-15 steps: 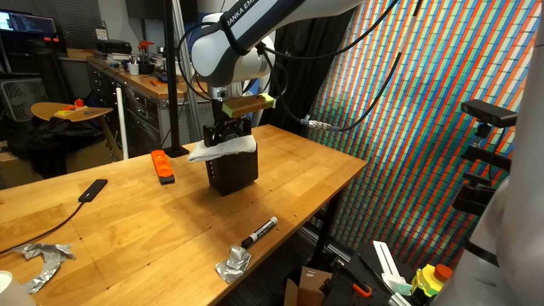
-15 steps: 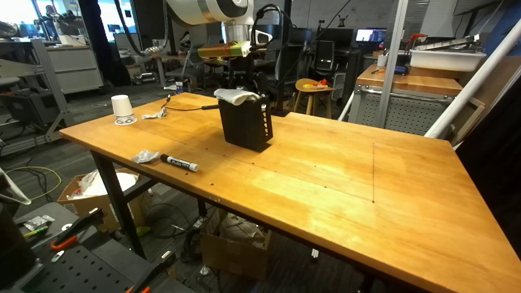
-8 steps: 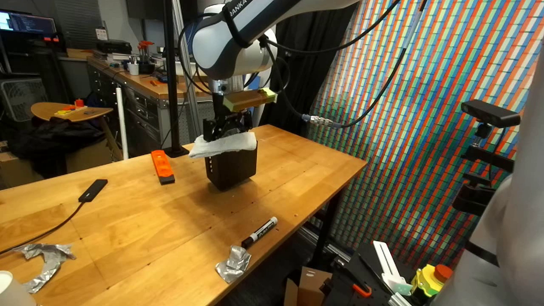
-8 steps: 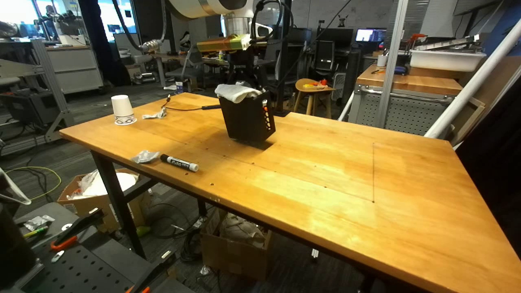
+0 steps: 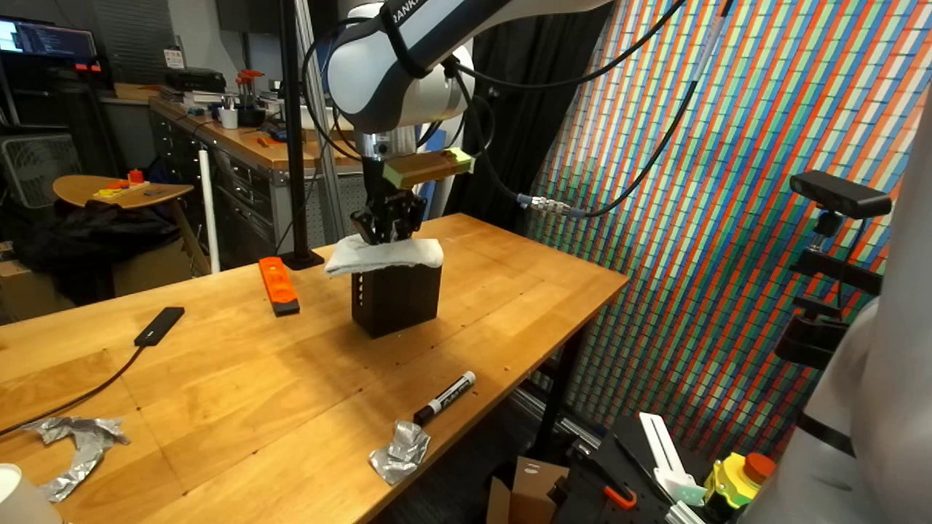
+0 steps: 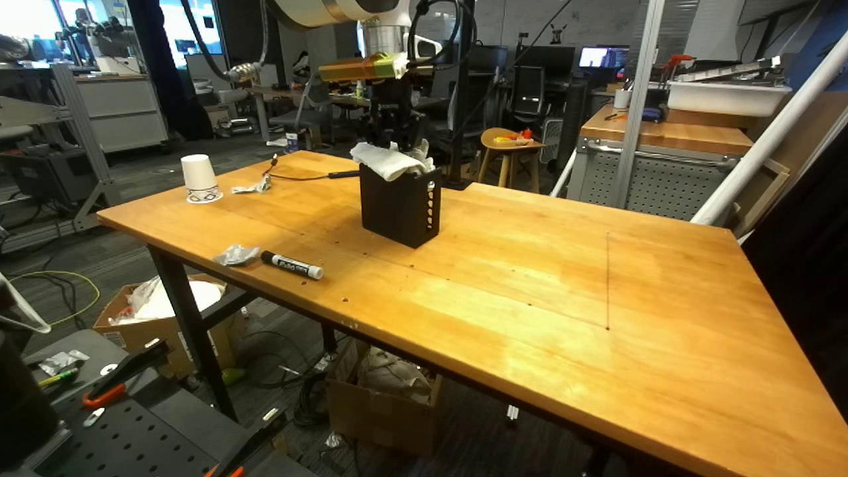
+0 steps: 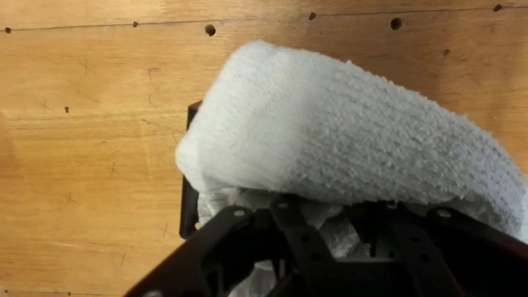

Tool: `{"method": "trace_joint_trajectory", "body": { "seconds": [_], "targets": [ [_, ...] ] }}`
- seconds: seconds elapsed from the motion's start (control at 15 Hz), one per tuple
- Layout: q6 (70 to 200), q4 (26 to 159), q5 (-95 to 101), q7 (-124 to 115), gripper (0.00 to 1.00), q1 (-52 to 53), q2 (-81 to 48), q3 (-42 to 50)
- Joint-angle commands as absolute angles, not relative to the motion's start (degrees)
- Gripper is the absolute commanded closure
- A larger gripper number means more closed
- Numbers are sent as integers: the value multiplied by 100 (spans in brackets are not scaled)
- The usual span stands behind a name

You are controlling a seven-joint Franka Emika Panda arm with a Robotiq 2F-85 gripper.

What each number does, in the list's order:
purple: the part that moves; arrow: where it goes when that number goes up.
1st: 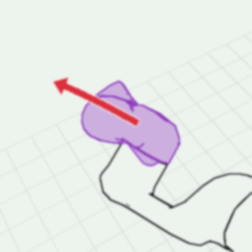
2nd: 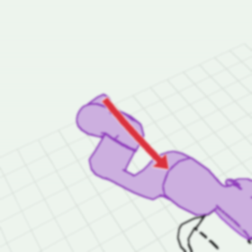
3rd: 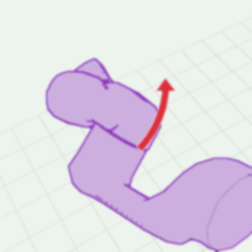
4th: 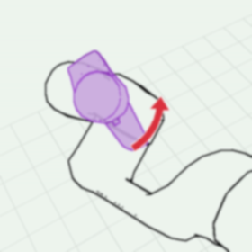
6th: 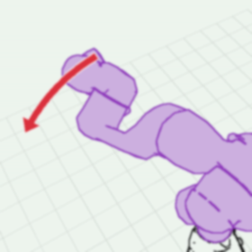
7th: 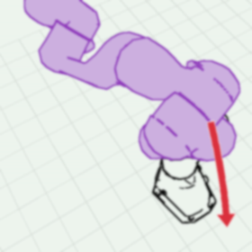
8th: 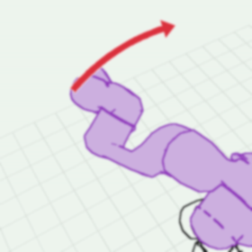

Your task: Shove the cloth in the black box

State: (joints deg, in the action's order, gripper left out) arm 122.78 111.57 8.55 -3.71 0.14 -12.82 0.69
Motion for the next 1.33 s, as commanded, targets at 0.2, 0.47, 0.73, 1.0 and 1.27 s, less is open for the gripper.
{"method": "trace_joint_trajectory", "body": {
  "seconds": [0.2,0.47,0.73,1.0,1.27],
  "targets": [
    [12205,11200,893,-208,100,43,-1042,70],
    [12265,11255,956,-226,99,104,-1129,38],
    [12323,11319,966,-237,99,175,-1362,5],
    [12306,11311,940,-223,99,225,-1797,-12],
    [12159,11234,825,-134,99,195,-1984,-12]
  ]
}}
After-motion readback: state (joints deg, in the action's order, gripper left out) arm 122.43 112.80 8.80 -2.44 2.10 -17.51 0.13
